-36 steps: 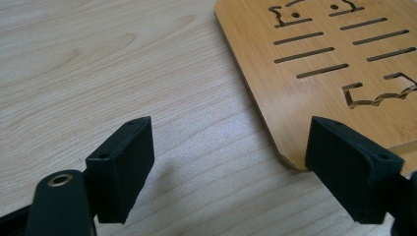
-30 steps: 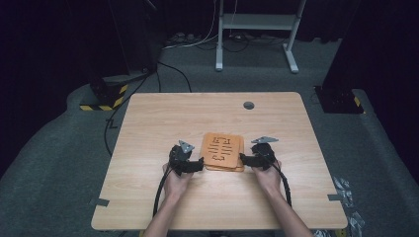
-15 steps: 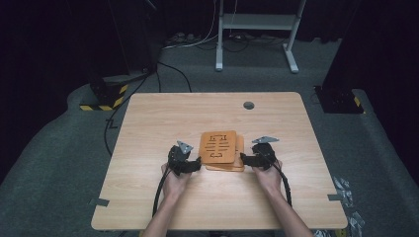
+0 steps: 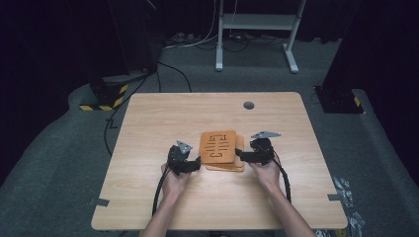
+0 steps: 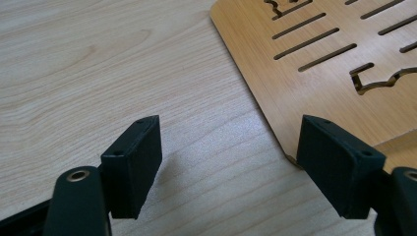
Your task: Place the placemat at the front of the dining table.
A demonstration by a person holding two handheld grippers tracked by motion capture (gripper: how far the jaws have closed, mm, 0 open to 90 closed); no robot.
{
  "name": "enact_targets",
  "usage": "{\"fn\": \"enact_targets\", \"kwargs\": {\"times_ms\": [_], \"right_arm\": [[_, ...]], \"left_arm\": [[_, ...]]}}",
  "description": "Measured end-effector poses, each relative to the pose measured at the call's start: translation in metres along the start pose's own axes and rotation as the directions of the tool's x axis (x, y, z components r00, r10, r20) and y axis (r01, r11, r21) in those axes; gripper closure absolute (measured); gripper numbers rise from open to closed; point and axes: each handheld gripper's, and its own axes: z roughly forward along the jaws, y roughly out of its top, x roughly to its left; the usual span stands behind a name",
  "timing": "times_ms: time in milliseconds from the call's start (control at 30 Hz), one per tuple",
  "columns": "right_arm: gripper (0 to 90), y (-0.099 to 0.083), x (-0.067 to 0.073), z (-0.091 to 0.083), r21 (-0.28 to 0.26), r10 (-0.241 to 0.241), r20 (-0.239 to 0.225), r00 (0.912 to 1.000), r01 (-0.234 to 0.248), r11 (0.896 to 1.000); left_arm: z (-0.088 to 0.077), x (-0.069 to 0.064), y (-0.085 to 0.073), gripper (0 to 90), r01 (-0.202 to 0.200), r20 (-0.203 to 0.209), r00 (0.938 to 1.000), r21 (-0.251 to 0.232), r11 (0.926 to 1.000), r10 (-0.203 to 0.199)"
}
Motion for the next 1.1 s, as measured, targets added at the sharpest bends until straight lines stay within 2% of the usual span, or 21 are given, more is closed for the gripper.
{"fn": "enact_targets", "kwargs": {"times_ms": [100, 167, 433, 567, 667, 900, 1100], "right_arm": [[24.1, 0.003, 0.002, 0.002, -0.007, 0.009, -0.016, 0.9998, -0.009, 1.000], [24.6, 0.005, 0.004, 0.004, -0.009, 0.016, -0.026, 0.9995, -0.016, 1.000], [25.0, 0.005, -0.002, 0.016, 0.012, 0.095, -0.063, 0.9935, -0.094, 0.995], [24.9, 0.006, -0.003, 0.019, 0.014, 0.115, -0.070, 0.9909, -0.114, 0.993], [24.6, 0.008, -0.003, 0.022, 0.024, 0.117, -0.081, 0.9897, -0.116, 0.993], [24.8, 0.016, 0.005, 0.029, 0.032, 0.119, -0.075, 0.9901, -0.117, 0.993], [24.8, 0.016, 0.003, 0.034, 0.052, 0.133, -0.072, 0.9885, -0.130, 0.990]], "left_arm": [[0.000, 0.000, -0.001, 25.2, 0.009, 0.000, 1.0000, -0.004, 1.0000, -0.009], [0.000, 0.002, -0.001, 25.2, 0.000, -0.002, 1.0000, -0.002, 1.0000, 0.000], [0.001, 0.003, -0.001, 25.4, 0.000, 0.007, 1.0000, -0.005, 1.0000, 0.000], [0.000, 0.003, -0.002, 25.4, -0.001, 0.007, 1.0000, -0.008, 1.0000, 0.001], [0.001, 0.003, -0.002, 25.4, 0.003, 0.008, 1.0000, -0.012, 0.9999, -0.002], [0.000, 0.002, -0.002, 26.0, -0.003, 0.001, 1.0000, -0.016, 0.9999, 0.003], [0.000, 0.002, -0.003, 26.0, -0.007, 0.002, 1.0000, -0.018, 0.9998, 0.007]]}}
